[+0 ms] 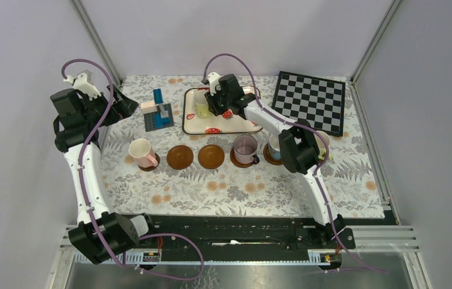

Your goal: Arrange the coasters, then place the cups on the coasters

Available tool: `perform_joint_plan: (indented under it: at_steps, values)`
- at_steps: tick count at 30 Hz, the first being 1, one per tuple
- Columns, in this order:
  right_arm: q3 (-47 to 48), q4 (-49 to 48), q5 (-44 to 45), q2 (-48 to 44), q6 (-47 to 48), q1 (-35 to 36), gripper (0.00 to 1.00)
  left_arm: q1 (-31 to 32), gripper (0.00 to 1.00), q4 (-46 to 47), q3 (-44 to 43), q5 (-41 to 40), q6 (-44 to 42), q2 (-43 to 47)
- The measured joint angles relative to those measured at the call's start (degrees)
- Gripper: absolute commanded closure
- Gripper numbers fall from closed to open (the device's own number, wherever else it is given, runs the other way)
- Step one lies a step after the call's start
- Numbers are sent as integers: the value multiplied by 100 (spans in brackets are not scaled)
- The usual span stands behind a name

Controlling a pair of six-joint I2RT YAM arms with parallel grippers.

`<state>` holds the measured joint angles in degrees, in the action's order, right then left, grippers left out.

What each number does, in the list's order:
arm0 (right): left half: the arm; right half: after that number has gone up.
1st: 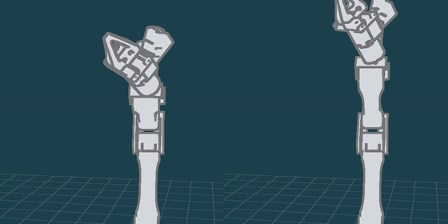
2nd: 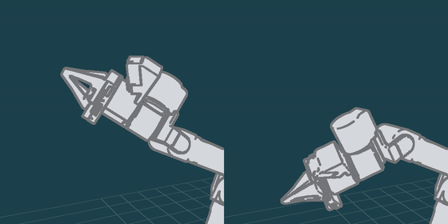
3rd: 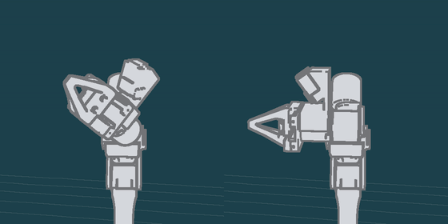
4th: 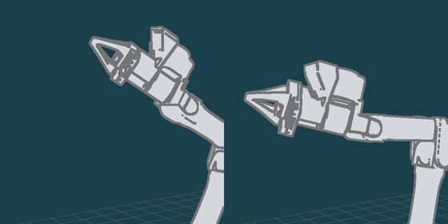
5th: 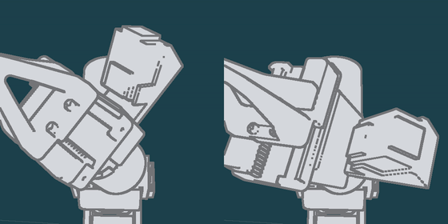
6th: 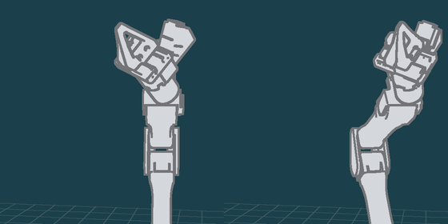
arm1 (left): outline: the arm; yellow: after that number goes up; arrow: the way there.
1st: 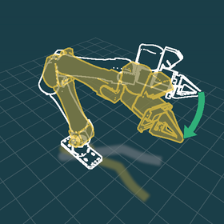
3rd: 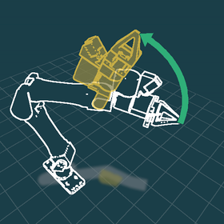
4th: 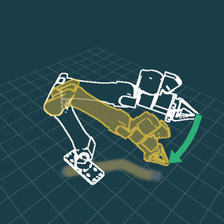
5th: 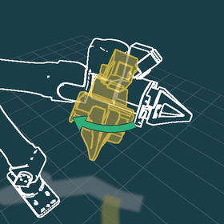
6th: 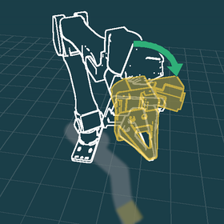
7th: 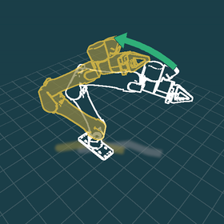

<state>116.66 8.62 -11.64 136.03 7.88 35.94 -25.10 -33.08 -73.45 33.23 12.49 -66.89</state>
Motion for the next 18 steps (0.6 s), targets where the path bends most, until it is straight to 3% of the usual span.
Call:
perform_joint_plan:
  at_steps: [7,18]
  values:
    - [894,673,2,319,94,0,48,-24,1,0,0,0,-22,0]
    - [1539,1440,22,782,317,0,46,-57,1,4,0,11,-44,0]
